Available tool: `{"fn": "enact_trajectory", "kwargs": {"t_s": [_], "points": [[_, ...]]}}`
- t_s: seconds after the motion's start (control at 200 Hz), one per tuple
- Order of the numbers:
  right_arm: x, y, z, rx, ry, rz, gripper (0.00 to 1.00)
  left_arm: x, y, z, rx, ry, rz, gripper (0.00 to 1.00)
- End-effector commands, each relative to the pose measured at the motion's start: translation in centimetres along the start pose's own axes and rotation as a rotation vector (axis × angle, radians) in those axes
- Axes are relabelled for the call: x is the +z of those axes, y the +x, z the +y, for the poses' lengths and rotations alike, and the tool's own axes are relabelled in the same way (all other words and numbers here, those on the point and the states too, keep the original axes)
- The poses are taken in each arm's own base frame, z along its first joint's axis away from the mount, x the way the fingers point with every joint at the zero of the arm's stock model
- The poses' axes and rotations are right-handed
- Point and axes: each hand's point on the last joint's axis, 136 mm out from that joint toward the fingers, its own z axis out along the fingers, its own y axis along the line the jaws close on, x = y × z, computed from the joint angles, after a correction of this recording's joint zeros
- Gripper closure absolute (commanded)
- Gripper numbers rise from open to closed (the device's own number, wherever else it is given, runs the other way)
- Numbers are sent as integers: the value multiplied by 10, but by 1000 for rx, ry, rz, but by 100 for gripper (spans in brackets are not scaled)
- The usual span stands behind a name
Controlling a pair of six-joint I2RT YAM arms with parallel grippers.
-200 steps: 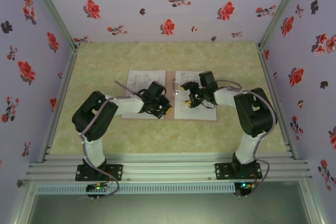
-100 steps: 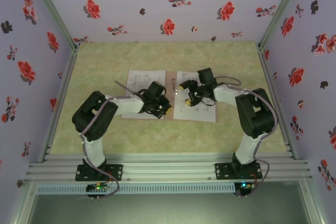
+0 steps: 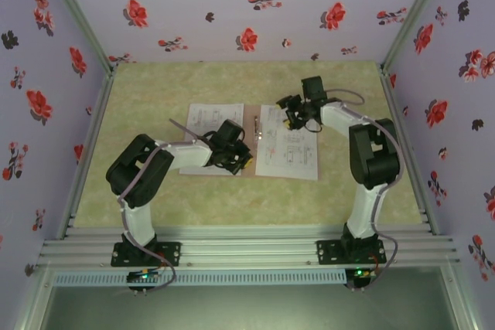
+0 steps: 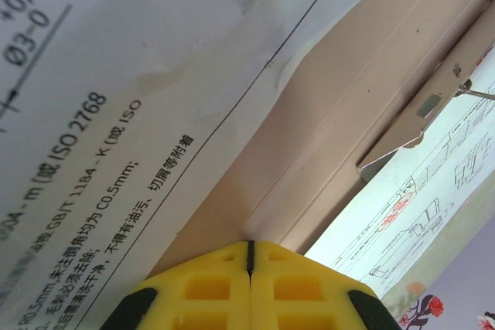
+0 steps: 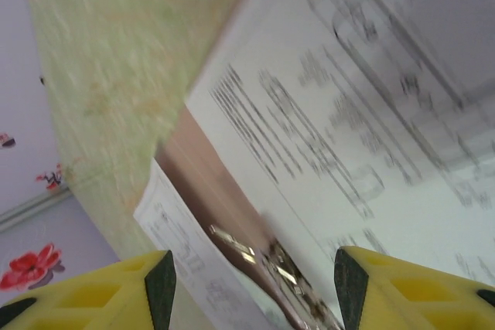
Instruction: Put the files into the folder
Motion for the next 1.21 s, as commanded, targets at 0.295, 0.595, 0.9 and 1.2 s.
{"fn": "enact_trajectory", "kwargs": {"t_s": [0.295,0.595,0.9,1.2], "points": [[28,-21,-23,-43,153,48,41,12,0,25,8,-93,-3,100],[40,-16,-21,-36,145,77,41,11,0,26,7,-96,-2,100],[38,-14,-10,-49,120,70,40,11,0,25,9,-97,-1,100],[55,-10,-18,-29,138,121,40,11,0,26,12,-98,-1,100]]}}
